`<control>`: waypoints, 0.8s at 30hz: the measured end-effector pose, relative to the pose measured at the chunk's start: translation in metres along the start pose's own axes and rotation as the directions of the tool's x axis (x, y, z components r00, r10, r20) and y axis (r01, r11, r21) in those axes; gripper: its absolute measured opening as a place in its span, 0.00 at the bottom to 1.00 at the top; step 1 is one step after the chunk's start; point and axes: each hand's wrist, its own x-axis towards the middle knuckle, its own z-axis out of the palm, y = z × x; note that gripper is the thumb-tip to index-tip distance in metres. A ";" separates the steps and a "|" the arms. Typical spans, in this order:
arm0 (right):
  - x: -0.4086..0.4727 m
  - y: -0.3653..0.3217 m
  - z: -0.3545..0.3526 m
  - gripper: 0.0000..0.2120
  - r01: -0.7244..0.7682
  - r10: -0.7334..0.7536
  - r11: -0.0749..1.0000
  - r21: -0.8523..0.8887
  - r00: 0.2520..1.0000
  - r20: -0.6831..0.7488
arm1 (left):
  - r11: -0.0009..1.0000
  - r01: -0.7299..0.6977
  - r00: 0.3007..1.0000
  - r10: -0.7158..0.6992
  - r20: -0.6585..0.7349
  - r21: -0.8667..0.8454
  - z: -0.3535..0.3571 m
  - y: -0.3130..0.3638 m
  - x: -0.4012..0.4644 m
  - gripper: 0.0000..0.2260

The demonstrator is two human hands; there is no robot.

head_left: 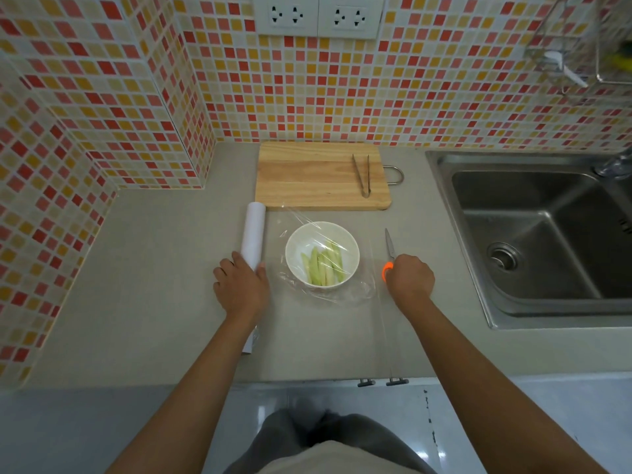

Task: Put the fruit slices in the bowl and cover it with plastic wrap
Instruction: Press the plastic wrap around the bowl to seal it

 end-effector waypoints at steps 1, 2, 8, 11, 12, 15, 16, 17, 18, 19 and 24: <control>0.001 0.000 0.000 0.10 0.002 -0.002 1.000 -0.001 1.000 -0.001 | 1.000 0.001 1.000 -0.001 -0.002 -0.001 0.000 0.000 0.000 0.27; 0.001 0.000 0.000 0.10 0.005 -0.005 1.000 -0.003 1.000 -0.001 | 1.000 0.002 1.000 -0.002 -0.006 -0.002 -0.001 0.001 0.001 0.27; 0.004 0.001 -0.001 0.10 0.011 -0.011 1.000 -0.020 1.000 0.012 | 1.000 0.008 1.000 -0.009 -0.020 -0.022 -0.001 0.000 0.004 0.27; 0.004 0.001 -0.002 0.10 0.009 -0.008 1.000 -0.026 1.000 0.026 | 0.999 0.012 0.998 -0.014 -0.053 -0.035 -0.005 0.001 0.005 0.26; 0.004 0.001 -0.002 0.10 0.009 -0.008 1.000 -0.030 1.000 0.030 | 0.999 -0.004 0.995 0.000 -0.095 -0.049 -0.007 0.002 0.005 0.25; 0.004 0.000 -0.003 0.09 0.011 -0.009 0.999 -0.042 0.999 0.048 | 0.979 -0.149 0.964 0.111 -0.244 -0.142 -0.015 0.010 0.007 0.20; 0.004 0.000 -0.004 0.09 0.012 -0.010 0.999 -0.048 0.999 0.053 | 0.963 -0.198 0.952 0.144 -0.271 -0.184 -0.017 0.014 0.008 0.19; 0.004 0.000 -0.004 0.09 0.014 -0.012 0.999 -0.050 0.998 0.054 | 0.945 -0.237 0.943 0.169 -0.286 -0.223 -0.019 0.020 0.010 0.19; 0.005 0.000 -0.004 0.09 0.014 -0.011 0.999 -0.052 0.998 0.055 | 0.928 -0.270 0.937 0.192 -0.293 -0.255 -0.021 0.026 0.012 0.18; 0.005 0.000 -0.004 0.09 0.015 -0.012 0.999 -0.051 0.998 0.056 | 0.912 -0.300 0.930 0.215 -0.297 -0.280 -0.023 0.032 0.014 0.18; 0.003 0.000 -0.008 0.09 0.029 -0.031 0.995 -0.095 0.999 -0.012 | 0.863 -0.374 0.917 0.288 -0.276 -0.340 -0.018 0.057 0.021 0.17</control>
